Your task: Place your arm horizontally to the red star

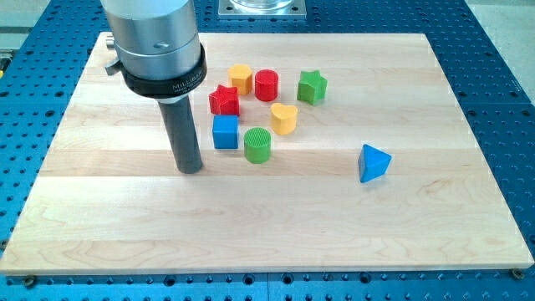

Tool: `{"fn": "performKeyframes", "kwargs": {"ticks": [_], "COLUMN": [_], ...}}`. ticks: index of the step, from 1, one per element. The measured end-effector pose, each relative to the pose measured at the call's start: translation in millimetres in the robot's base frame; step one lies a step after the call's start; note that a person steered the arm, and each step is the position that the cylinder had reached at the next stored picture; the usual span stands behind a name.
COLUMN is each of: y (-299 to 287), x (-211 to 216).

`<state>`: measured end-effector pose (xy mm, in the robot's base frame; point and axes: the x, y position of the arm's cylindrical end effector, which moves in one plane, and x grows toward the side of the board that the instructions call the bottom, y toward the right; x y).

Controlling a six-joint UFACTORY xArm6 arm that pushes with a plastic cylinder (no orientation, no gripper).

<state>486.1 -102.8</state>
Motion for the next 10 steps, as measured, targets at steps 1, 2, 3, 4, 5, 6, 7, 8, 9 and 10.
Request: {"fn": "performKeyframes", "kwargs": {"ticks": [1, 2, 3, 4, 5, 6, 7, 8, 9, 10], "y": [6.7, 7.3, 7.0, 4.3, 24.1, 26.1, 24.5, -13.3, -42.2, -42.2], "x": [-17.2, -23.4, -37.7, -43.6, -43.6, -43.6, -43.6, -43.6, -48.4, -72.3]}}
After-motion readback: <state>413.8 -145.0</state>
